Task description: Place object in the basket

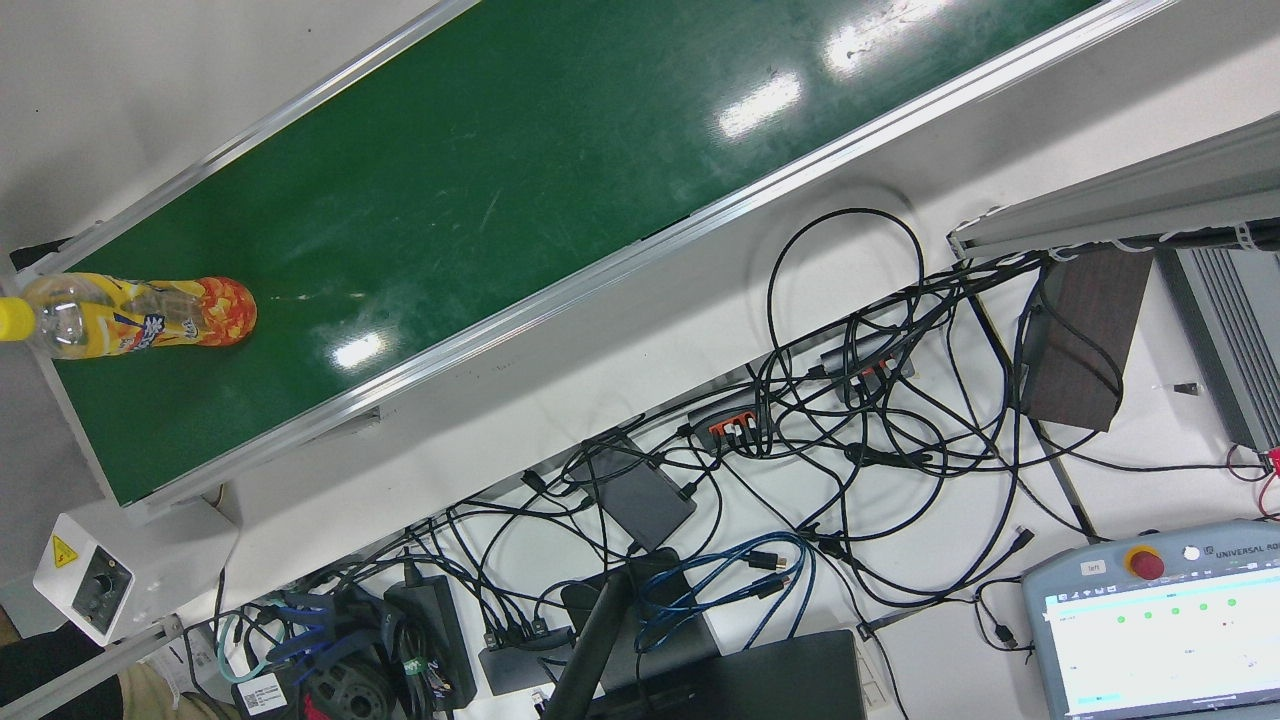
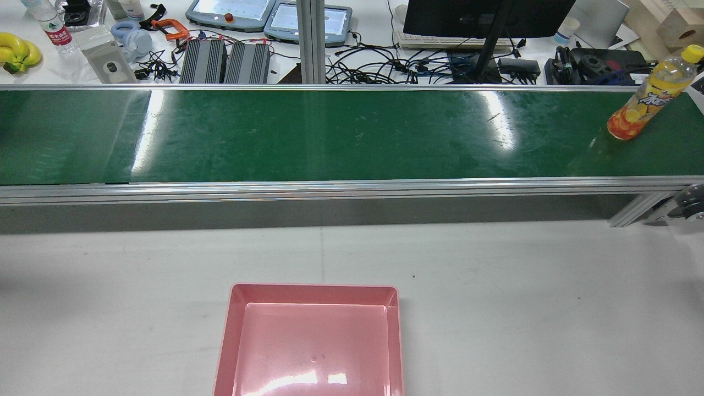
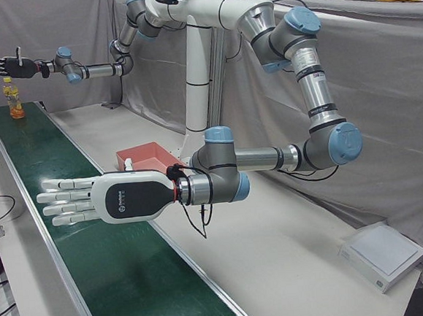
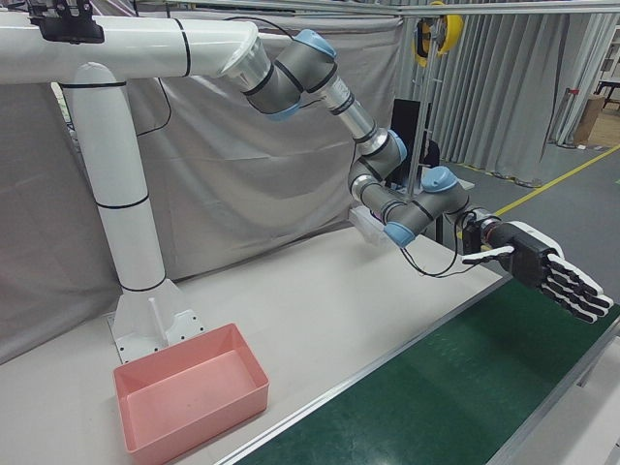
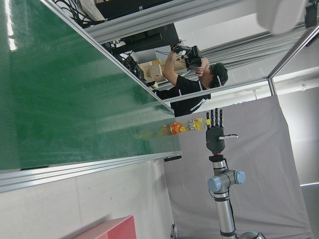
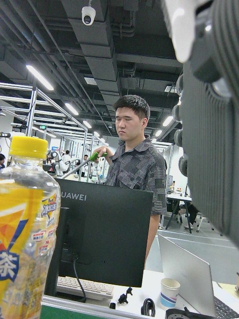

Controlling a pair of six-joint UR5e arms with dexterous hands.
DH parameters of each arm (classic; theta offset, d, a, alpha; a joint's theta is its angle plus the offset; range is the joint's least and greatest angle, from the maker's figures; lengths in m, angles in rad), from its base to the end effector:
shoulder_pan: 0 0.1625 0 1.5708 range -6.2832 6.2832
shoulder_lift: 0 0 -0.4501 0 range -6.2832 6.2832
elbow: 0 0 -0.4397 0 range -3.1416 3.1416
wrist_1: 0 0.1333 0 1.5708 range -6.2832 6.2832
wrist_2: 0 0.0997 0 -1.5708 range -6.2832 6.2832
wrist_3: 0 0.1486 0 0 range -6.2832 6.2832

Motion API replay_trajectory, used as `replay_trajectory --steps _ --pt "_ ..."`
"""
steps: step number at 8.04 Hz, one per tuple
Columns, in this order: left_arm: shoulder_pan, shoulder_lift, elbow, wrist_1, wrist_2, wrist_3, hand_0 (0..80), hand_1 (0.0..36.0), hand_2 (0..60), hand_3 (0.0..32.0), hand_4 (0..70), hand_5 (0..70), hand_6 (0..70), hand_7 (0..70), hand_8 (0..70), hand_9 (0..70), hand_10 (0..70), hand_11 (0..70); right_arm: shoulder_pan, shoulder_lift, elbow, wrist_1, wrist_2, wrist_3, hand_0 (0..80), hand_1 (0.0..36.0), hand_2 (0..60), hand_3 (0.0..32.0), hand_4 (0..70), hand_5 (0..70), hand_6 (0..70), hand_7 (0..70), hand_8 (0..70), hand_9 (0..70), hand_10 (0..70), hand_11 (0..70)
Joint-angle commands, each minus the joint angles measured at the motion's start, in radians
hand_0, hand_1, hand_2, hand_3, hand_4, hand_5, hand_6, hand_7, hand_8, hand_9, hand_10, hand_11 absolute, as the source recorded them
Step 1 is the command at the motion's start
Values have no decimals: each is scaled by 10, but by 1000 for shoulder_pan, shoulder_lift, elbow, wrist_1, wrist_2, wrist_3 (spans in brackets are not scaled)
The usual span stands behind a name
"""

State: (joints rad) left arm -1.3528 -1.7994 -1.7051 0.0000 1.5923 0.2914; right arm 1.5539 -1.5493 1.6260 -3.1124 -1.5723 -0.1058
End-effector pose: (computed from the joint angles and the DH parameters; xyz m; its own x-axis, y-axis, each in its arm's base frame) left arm 0.0216 -0.6992 0.4853 -0.9528 -0.1263 -0.2759 0.2056 0.3997 -0.8933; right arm 0.1228 -0.6085 0.6622 -0.9944 0.0071 0.1052 -0.1038 0.1070 -0.9888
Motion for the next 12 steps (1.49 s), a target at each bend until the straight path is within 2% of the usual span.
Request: replay_trajectory --steps 1,12 --pt "0 0 -1 0 0 0 638 99 0 0 0 86 0 7 0 0 0 11 0 -2 0 0 0 0 0 0 0 0 0 0 0 0 0 0 0 0" --pt "0 0 -7 2 0 0 632 97 0 0 0 102 0 4 0 0 0 19 0 0 -2 2 0 0 0 0 0 0 0 0 0 0 0 0 0 0"
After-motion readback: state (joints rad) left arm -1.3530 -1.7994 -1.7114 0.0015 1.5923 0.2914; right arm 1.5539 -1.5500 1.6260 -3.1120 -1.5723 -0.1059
